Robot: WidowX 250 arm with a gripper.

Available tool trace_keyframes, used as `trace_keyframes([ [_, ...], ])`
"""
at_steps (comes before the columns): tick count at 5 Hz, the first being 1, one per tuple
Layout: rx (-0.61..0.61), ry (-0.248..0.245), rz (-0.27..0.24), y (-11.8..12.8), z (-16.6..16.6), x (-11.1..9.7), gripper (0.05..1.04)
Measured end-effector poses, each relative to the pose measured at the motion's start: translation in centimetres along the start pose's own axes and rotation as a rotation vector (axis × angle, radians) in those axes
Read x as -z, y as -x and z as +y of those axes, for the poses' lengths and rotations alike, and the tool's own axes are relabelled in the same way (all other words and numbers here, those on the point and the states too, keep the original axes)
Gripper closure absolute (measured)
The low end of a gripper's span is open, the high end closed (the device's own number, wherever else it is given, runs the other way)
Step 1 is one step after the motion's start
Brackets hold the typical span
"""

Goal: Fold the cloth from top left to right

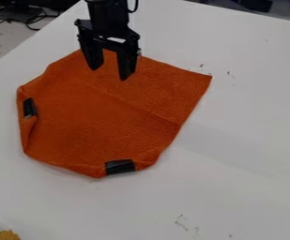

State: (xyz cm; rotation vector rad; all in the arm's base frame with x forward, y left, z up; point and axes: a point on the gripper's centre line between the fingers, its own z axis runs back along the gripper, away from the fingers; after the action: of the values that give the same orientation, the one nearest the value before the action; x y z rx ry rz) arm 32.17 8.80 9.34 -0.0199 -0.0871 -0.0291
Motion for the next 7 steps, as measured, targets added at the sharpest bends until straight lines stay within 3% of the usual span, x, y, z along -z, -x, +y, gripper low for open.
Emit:
trace_keyframes([
  [1, 0.004, 0.013, 0.043, 0.4, 0.0, 1.3, 0.084],
  [3, 0.079, -0.009, 0.070, -3.0, 3.6, 2.3, 0.084],
  [6, 0.124, -0.024, -0.020, -8.9, 9.2, 4.6, 0.084],
  [7, 0.127, -0.019, -0.021, -10.0, 11.0, 5.2, 0.084],
])
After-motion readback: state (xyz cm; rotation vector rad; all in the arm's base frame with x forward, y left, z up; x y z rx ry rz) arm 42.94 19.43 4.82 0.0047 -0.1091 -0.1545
